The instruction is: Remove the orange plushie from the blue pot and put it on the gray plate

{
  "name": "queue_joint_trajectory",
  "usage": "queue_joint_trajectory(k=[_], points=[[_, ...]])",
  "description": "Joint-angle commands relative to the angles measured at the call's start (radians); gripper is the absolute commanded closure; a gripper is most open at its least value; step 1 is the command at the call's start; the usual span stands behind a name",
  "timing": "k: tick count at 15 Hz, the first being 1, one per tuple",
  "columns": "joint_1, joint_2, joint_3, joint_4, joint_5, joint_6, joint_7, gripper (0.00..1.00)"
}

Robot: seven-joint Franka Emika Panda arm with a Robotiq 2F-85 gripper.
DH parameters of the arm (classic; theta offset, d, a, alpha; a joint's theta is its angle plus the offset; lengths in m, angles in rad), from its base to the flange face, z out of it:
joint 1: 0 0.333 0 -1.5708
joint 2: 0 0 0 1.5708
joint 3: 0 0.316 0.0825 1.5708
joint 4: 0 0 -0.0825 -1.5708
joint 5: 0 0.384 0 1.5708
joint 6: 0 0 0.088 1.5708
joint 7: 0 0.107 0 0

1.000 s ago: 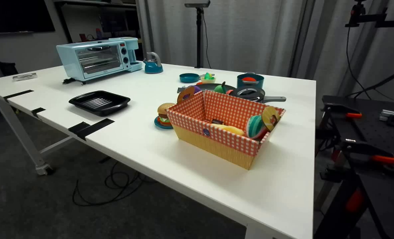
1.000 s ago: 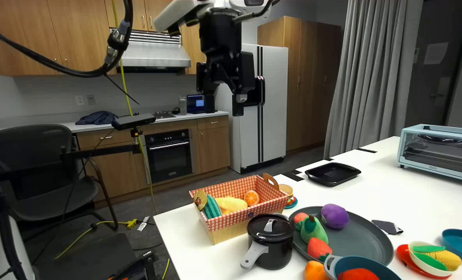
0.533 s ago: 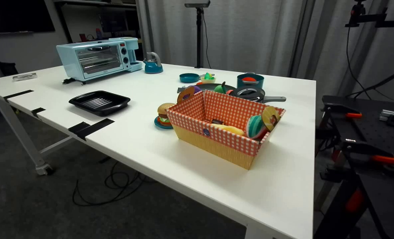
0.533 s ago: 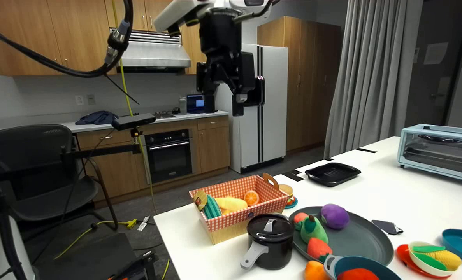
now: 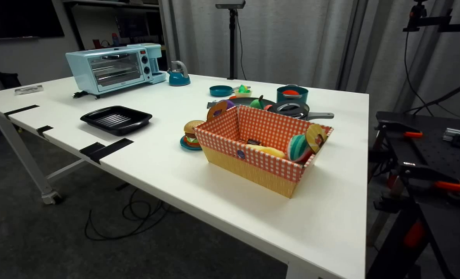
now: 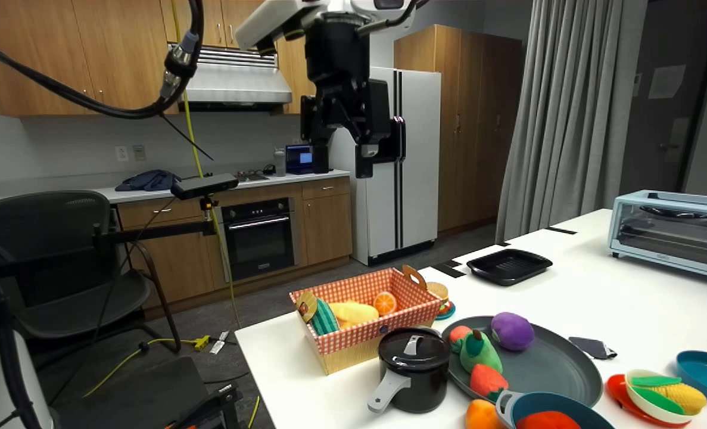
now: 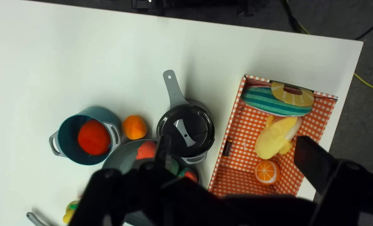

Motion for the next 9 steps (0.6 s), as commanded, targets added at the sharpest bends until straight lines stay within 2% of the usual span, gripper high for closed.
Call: queue_joint_trajectory(k=[1,9], points=[[-0.001,0.000,0.001,0.002,0.001,-0.002,0.000,0.00],[-0.002,0.026,0.004,0.014,-0.002,0.011,0.006,0.00]])
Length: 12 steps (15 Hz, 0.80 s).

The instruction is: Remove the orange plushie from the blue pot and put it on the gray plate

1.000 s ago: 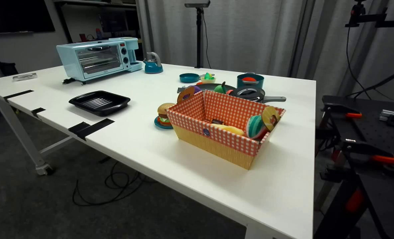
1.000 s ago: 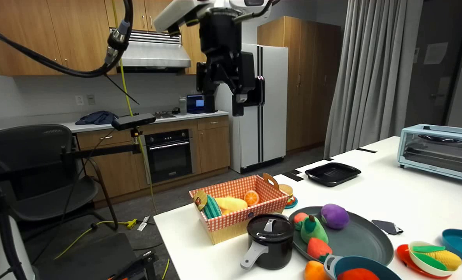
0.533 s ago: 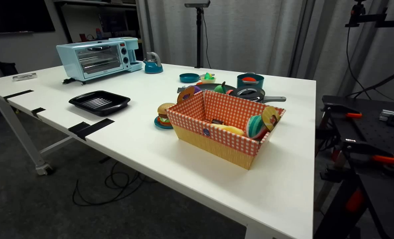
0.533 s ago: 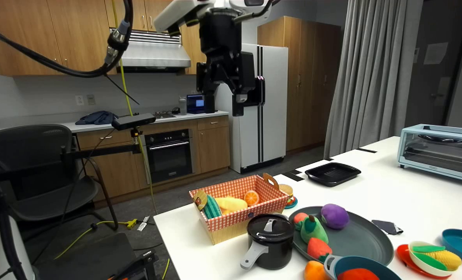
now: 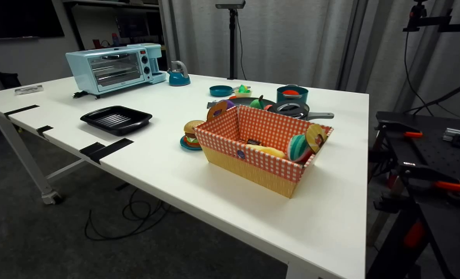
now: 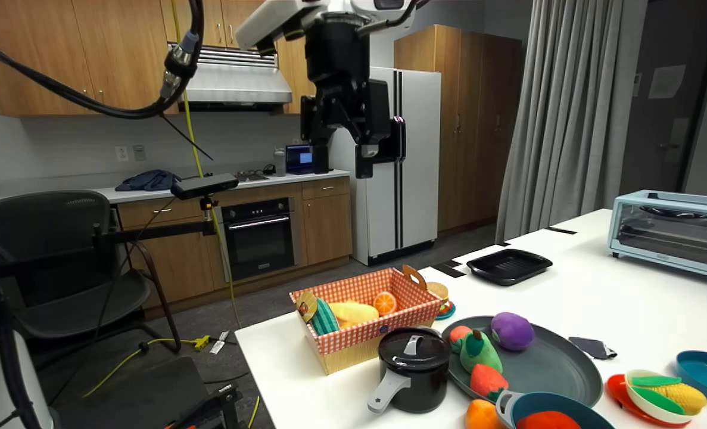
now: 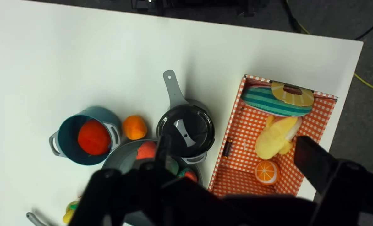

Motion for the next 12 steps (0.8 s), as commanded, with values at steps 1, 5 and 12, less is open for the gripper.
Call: queue_joint_trajectory(k=[1,5,12], points=[[-0.001,0.043,0.002,0.022,0.000,0.015,0.003,0.00],[-0.007,0.125,-0.005,0.042,0.002,0.094,0.006,0.00],[-0.044,0.299,-0.054,0.078,0.025,0.314,0.033,0.00]])
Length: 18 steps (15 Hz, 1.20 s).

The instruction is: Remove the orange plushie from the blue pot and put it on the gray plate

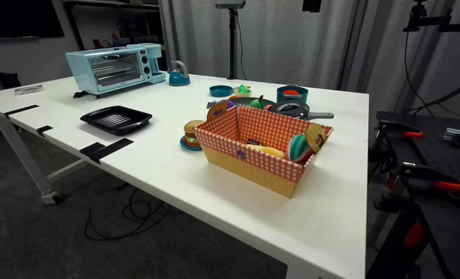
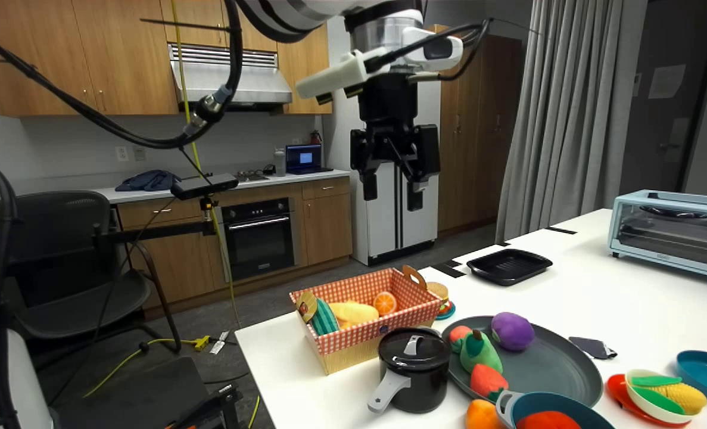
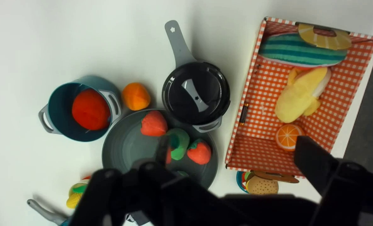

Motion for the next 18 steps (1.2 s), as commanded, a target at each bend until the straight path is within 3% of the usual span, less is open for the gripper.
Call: queue_joint_trajectory(k=[1,8,18], points=[[-0.027,0.107,-0.030,0.040,0.029,0.095,0.019,0.00],[-0.048,0.296,-0.067,0.083,0.036,0.277,0.023,0.00],[-0.099,0.379,-0.114,0.071,0.097,0.365,0.100,0.00]])
